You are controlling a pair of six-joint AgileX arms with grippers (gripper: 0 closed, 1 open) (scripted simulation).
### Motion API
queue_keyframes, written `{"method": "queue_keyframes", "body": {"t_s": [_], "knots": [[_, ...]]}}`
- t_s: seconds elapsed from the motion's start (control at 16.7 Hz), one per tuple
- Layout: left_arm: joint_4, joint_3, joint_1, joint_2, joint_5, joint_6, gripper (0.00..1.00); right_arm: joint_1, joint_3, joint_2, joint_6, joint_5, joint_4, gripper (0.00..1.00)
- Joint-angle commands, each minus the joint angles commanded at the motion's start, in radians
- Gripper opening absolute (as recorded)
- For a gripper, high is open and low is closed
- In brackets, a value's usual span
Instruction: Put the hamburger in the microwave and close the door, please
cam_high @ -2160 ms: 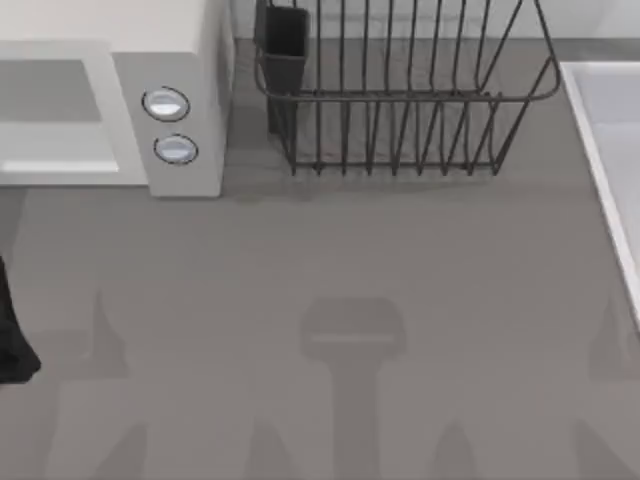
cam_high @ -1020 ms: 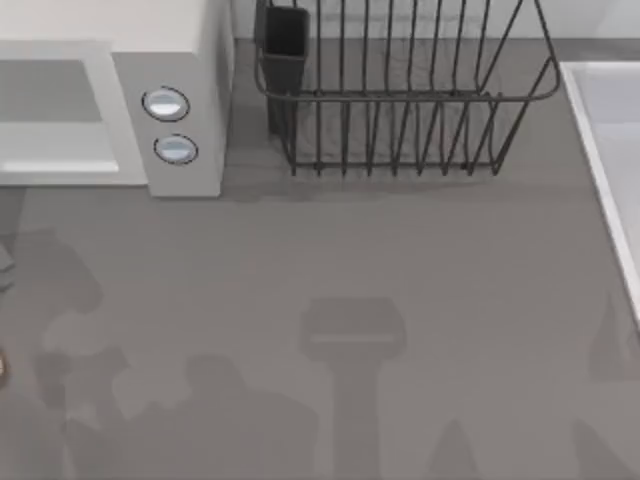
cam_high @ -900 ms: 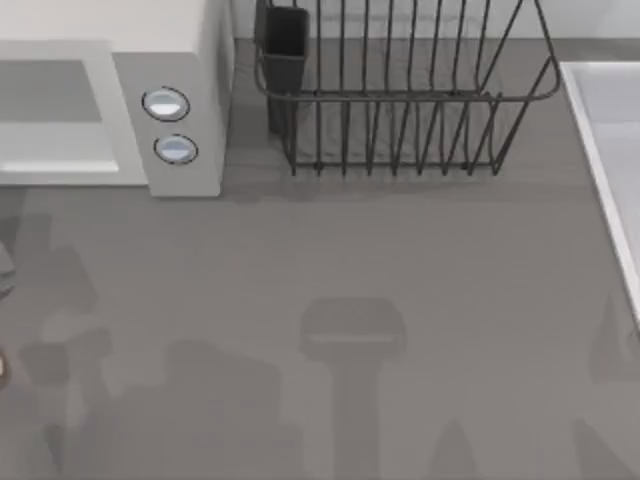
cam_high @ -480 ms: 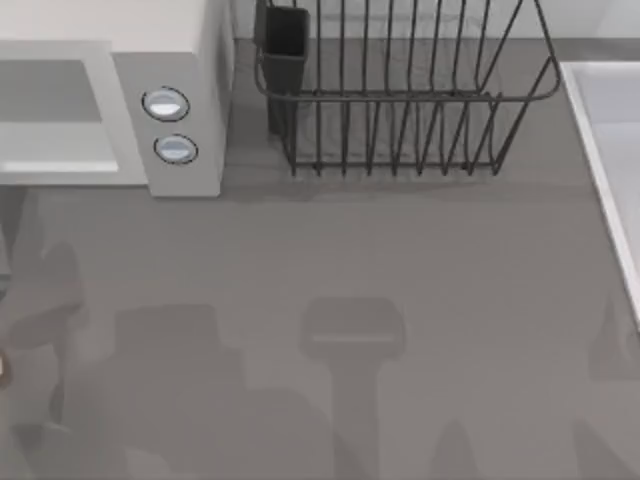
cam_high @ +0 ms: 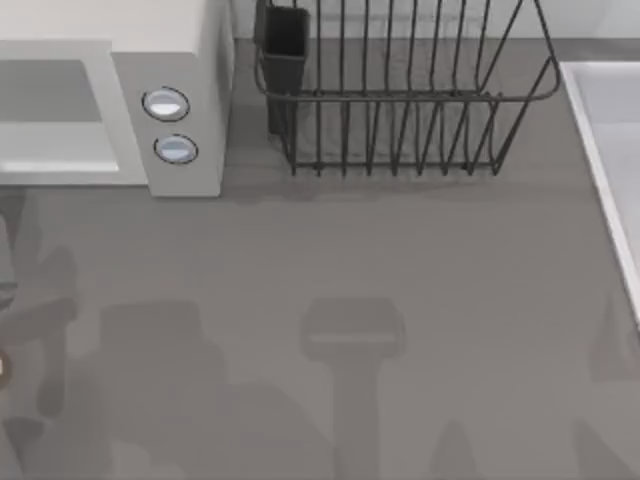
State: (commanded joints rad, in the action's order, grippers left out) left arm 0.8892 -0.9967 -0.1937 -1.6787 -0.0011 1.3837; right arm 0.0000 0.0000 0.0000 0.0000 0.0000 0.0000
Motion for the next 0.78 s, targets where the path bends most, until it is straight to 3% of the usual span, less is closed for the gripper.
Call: {"method": "queue_keyframes", "body": {"t_s": [0.42, 0.78], "knots": [[-0.24, 0.116, -0.004, -0.122, 0.0, 0.006, 1.0, 0.0, 0.0, 0.0, 0.0, 0.0, 0.0, 1.0], [-0.272, 0.133, -0.004, -0.138, 0.0, 0.006, 1.0, 0.0, 0.0, 0.0, 0.0, 0.0, 0.0, 1.0]]}}
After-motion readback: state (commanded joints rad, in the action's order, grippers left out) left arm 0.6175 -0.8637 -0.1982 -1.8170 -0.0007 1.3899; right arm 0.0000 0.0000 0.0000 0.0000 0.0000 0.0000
